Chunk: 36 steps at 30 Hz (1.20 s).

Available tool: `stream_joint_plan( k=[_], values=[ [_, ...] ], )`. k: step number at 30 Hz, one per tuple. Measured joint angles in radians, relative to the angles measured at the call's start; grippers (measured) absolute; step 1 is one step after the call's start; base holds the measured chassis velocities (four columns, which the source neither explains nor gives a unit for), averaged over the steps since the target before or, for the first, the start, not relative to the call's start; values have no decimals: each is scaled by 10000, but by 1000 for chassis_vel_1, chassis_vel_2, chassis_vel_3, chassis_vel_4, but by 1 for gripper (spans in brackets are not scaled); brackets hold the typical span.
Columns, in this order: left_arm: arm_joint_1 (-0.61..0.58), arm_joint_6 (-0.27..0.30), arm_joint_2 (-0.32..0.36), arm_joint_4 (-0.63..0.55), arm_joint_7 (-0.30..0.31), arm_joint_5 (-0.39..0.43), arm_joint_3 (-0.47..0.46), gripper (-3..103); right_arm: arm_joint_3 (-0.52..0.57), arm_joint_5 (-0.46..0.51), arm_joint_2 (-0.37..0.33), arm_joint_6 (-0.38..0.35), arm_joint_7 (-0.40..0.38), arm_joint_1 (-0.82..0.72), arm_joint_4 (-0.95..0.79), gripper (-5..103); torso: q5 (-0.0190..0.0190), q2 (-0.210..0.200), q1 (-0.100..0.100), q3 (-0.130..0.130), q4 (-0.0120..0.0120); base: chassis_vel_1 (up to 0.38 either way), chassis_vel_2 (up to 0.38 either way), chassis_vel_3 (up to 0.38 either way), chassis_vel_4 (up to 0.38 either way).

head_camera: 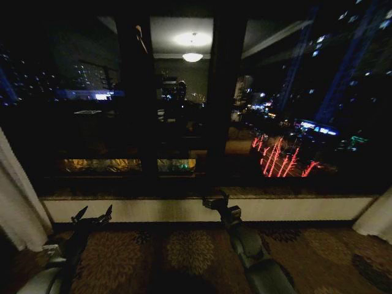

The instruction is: Open the curtains by pulling them apart, changing their state from closed to fully open.

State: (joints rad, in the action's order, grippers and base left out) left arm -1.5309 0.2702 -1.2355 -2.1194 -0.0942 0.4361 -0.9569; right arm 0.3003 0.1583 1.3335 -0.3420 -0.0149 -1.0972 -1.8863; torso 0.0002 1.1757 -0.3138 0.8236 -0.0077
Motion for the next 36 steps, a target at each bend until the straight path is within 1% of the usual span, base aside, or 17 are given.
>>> stream_joint_plan(
  k=[10, 21, 25, 27, 28, 32, 36],
  values=[
    [78, 6, -6, 145, 6, -6, 74, 100, 42, 1, -3, 16, 0, 18, 83, 100, 0, -1, 0, 0, 1, 66, -373, -60, 378],
    [229, 12, 55, 310, 19, -13, 193, 100, 53, 5, 73, 43, 1, 129, 295, 100, 0, -2, -2, 1, -1, 106, -362, -120, 361],
    [265, 12, 57, 345, 25, -15, 255, 100, 77, 2, 86, 237, 29, 142, 399, 100, 0, -2, -1, 0, 3, 94, -383, -98, 381],
    [275, 15, 53, 358, 29, -16, 279, 100, 78, -3, 85, 401, 60, 139, 464, 100, -8, -2, -1, 1, 3, 77, -421, -76, 401],
    [281, 13, 49, 359, 35, -16, 298, 100, 90, -6, 85, 512, 71, 140, 488, 100, 0, 3, 6, -4, 2, 67, -349, -65, 310],
    [274, -16, 30, 342, 43, -16, 349, 100, 112, -18, 76, 667, 170, 134, 514, 100, 7, 6, 9, -4, -3, 59, -225, -45, 255],
    [231, -94, -56, 217, 44, 10, 480, 100, 110, -20, 93, 686, 209, 106, 480, 100, 2, 1, 2, 0, 0, 7, -24, -1, 14]
  ],
)
